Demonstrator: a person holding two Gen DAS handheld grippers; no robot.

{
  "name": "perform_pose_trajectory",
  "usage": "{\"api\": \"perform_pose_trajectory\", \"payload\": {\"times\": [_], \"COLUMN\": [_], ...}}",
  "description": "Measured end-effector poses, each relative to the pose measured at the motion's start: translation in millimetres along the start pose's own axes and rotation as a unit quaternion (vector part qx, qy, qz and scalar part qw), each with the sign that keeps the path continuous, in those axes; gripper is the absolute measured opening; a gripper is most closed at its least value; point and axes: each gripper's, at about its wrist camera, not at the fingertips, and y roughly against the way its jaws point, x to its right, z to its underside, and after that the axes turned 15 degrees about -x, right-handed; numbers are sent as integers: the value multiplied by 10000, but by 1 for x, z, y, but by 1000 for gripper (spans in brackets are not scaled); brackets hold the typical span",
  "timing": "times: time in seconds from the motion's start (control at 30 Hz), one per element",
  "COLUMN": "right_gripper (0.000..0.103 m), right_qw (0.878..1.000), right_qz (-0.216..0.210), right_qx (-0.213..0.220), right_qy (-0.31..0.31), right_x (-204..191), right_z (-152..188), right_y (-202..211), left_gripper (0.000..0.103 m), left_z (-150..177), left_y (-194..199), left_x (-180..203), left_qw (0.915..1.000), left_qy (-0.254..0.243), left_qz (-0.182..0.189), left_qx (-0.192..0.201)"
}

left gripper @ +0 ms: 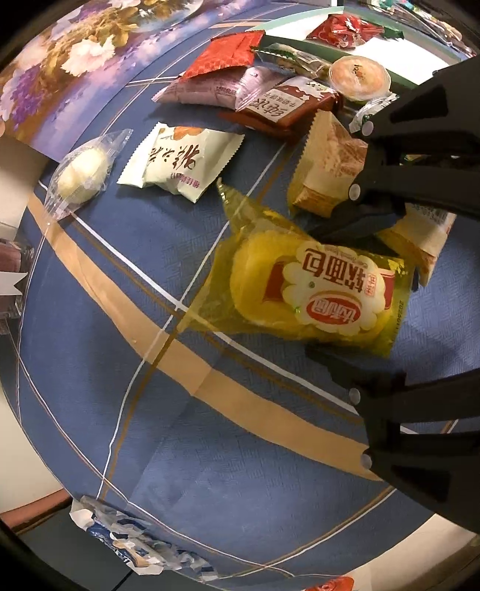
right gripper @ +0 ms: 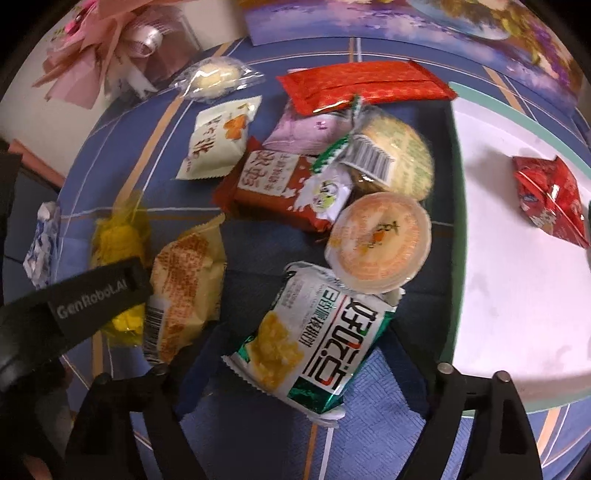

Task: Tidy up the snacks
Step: 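Close left gripper on yellow bread bag while right gripper grasps cracker pack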

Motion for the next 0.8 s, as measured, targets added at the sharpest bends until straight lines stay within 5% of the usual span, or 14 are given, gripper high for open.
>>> {"api": "perform_pose_trajectory", "payload": {"times": [0.43, 0.8], "right_gripper": [100, 81], "right_qw": [10000, 9989], "right_qz": [74, 449], "right_qx": [-34, 124], "right_qy": [29, 34], "right_x": [-17, -19], "right_z": [-1, 6], "right_y": [-10, -8], "left_gripper": [55, 50], "left_z": [-4, 4], "left_y": [1, 9], "left_x": [-23, -14], "left_qw": [9999, 10000], "left_qy": [98, -82], "left_qz": [-25, -14], "left_qx": [21, -5]}}
